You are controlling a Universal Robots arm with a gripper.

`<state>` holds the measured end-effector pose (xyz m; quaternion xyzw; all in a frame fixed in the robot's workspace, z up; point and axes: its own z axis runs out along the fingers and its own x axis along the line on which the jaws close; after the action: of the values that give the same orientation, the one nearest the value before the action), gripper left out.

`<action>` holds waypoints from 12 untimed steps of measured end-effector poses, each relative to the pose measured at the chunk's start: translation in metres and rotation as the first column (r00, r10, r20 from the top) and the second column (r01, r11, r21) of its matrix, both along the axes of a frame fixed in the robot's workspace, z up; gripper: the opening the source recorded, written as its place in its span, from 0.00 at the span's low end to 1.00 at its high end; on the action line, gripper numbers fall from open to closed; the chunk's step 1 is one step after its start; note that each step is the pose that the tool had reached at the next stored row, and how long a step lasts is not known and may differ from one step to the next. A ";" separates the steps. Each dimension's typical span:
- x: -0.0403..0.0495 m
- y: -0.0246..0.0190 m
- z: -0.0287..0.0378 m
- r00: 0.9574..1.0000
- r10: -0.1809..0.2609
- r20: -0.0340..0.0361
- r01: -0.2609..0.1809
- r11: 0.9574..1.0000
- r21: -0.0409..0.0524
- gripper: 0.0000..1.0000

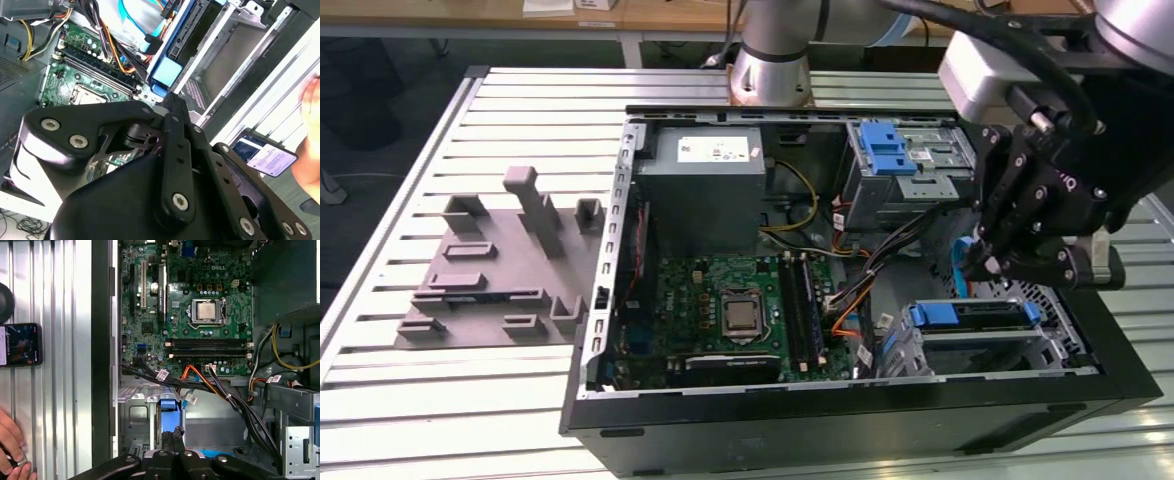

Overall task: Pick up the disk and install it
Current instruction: 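Insert the disk into the insertion slot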

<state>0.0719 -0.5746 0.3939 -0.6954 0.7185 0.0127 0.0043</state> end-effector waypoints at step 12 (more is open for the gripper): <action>0.0010 0.0000 -0.0238 1.000 0.000 0.000 0.000 1.000 0.000 0.11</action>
<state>0.0729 -0.5746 0.3701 -0.6954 0.7185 0.0127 0.0044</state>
